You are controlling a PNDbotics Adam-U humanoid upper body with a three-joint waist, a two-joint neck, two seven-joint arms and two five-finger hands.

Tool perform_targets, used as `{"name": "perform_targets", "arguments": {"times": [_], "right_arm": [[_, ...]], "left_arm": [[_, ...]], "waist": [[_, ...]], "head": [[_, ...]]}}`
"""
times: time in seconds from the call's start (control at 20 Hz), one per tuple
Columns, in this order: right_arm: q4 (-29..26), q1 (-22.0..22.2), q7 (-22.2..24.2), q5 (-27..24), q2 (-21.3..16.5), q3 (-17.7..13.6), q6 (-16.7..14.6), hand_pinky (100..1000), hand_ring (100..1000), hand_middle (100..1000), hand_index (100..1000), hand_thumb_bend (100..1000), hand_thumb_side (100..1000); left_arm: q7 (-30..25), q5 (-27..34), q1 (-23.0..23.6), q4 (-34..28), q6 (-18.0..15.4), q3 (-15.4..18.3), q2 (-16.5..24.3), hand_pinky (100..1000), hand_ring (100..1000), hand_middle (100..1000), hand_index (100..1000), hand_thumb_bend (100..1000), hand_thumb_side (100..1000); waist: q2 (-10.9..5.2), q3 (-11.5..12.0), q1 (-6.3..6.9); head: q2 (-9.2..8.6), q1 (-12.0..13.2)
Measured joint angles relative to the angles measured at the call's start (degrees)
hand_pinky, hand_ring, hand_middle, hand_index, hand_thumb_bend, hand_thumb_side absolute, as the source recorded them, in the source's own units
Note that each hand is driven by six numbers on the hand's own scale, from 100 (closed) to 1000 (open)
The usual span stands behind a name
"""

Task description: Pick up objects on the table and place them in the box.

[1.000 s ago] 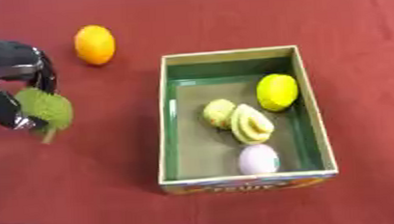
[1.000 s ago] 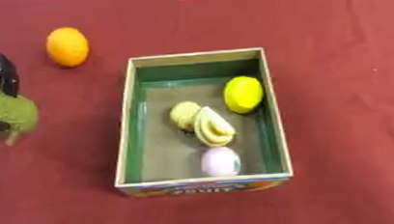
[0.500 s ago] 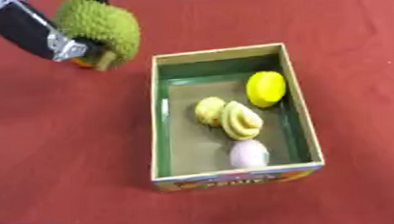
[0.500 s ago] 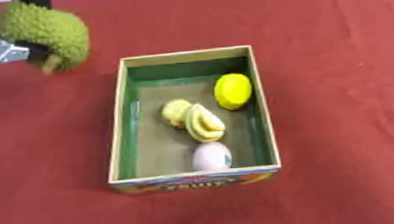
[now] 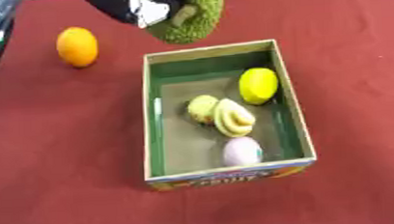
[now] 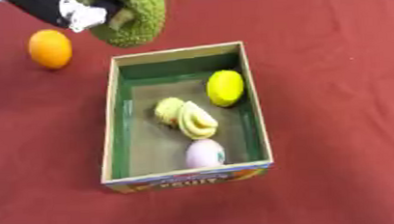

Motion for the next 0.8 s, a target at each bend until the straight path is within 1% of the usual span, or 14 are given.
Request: {"name": "perform_targets", "arguments": {"times": [0.25, 0.3, 0.35, 0.5, 0.6, 0.65, 0.75, 0.8], "right_arm": [[0.0, -0.9, 0.2, -0.5, 0.0, 0.2, 0.1, 773, 749, 749, 896, 100, 525], [0.0, -1.1, 0.2, -0.5, 0.0, 0.2, 0.1, 773, 749, 749, 896, 100, 525], [0.0, -1.3, 0.2, -0.5, 0.0, 0.2, 0.1, 773, 748, 749, 896, 100, 525], [0.0, -1.3, 0.3, -0.7, 0.0, 0.2, 0.1, 772, 748, 749, 896, 100, 526], [0.0, -1.4, 0.3, -0.7, 0.0, 0.2, 0.2, 771, 748, 749, 896, 100, 527], [0.0, -1.6, 0.3, -0.8, 0.0, 0.2, 0.2, 771, 748, 749, 896, 100, 527], [0.0, -1.7, 0.3, -0.8, 0.0, 0.3, 0.2, 770, 748, 749, 895, 100, 527], [0.0, -1.8, 0.3, -0.8, 0.0, 0.3, 0.2, 769, 748, 749, 895, 100, 527]], "left_arm": [[-0.4, -2.6, -0.1, 7.3, -1.0, -1.9, -3.5, 656, 557, 536, 622, 100, 100], [-0.5, -3.3, -0.1, 8.9, -1.4, -2.2, -4.0, 661, 563, 542, 629, 114, 100], [-0.6, -4.1, 0.0, 10.4, -1.9, -2.5, -4.4, 663, 567, 545, 631, 100, 100], [-0.8, -6.8, 0.9, 14.0, -3.8, -3.2, -5.4, 677, 585, 558, 645, 109, 100], [-0.9, -8.5, 1.3, 15.7, -5.0, -3.5, -5.8, 702, 612, 581, 667, 171, 100], [-1.0, -9.4, 1.5, 16.2, -5.6, -3.6, -5.9, 715, 625, 594, 679, 187, 100], [-1.5, -11.0, 1.6, 17.0, -6.8, -3.7, -5.9, 763, 690, 653, 779, 258, 100], [-1.8, -11.7, 1.7, 17.2, -7.4, -3.7, -5.9, 785, 723, 691, 818, 285, 129]], "waist": [[0.29, -0.7, 0.05], [0.40, -0.8, 0.05], [0.54, -0.9, 0.05], [0.76, -0.9, 0.04], [0.93, -1.0, 0.03], [0.94, -1.0, 0.03], [0.95, -1.0, -0.01], [0.96, -1.0, -0.03]], "head": [[-0.07, 0.0], [-0.08, 0.0], [-0.16, 0.0], [-0.56, 0.0], [-0.82, 0.0], [-1.04, 0.0], [-1.36, 0.0], [-1.53, 0.0]]}}
